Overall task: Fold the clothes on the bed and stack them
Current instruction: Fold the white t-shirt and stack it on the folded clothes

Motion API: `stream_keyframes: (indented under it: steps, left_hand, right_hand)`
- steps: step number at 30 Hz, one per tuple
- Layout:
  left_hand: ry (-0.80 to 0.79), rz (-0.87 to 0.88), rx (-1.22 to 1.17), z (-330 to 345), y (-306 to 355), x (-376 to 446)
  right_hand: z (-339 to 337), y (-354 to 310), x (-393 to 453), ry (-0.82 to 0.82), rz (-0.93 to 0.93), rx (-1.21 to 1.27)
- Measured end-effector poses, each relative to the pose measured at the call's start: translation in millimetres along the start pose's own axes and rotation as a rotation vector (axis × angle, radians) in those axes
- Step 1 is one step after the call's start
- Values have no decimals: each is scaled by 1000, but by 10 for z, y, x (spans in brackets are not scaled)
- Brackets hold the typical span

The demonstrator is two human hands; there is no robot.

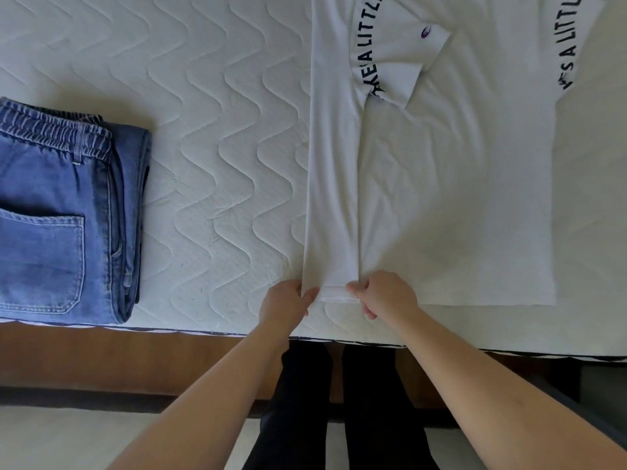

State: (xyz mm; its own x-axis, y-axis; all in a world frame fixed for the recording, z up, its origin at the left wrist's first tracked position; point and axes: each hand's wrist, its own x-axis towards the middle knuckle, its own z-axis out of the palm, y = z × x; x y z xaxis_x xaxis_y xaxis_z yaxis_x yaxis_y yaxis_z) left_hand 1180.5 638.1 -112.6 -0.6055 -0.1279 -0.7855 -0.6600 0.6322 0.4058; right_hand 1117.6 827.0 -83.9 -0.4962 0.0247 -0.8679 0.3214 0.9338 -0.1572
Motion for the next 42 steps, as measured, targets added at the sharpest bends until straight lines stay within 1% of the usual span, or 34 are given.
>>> stream_keyframes:
  steps: [2,4,6,7,10,13,16,19,22,25,28,31,34,36,39,42]
  left_hand:
    - [97,-16,154,-47,23,-51]
    - [223,-9,177,-96,105,-120]
    - [285,69,162,-185,287,-158]
    - [291,127,166,-234,406,-151]
    - [240,311,268,-349,817,-49]
    - [200,435,344,-357,1261,126]
    - [186,516,373,-274,1727,330]
    - [189,562,406,-99,2220,555]
    - [174,613,493,141,2731,776]
    - [153,677,611,374,3258,1011]
    - [120,686,767,549,3708,1236]
    - [105,625,891,619,4054,1494]
    - [35,527,1002,650,4192,1693]
    - [31,496,1055,698,4202,1760]
    - [50,484,1067,743,4206,1784]
    - [30,471,1071,729,4216,1779]
  right_hand:
    - [14,57,-22,3,7,41]
    - [-44,160,-52,27,20,94]
    - [-164,316,-96,106,27,148]
    - [-255,388,-107,154,21,158]
    - [-566,623,-101,273,6,191]
    - [-918,843,41,383,-11,235]
    - [-1282,1075,284,466,-8,302]
    - [-1621,1295,546,523,-35,371]
    - [-1913,1534,767,589,-64,379]
    - [-2238,1775,949,642,-32,391]
    - [-2505,1930,1126,606,-33,533]
    - [-2818,2005,1358,631,-75,636]
    - [-3199,2005,1654,585,-95,732]
    - [-3464,1965,1850,584,-108,810]
    - [-3873,1859,2093,629,-139,748]
    - [-4165,1719,2280,579,-114,748]
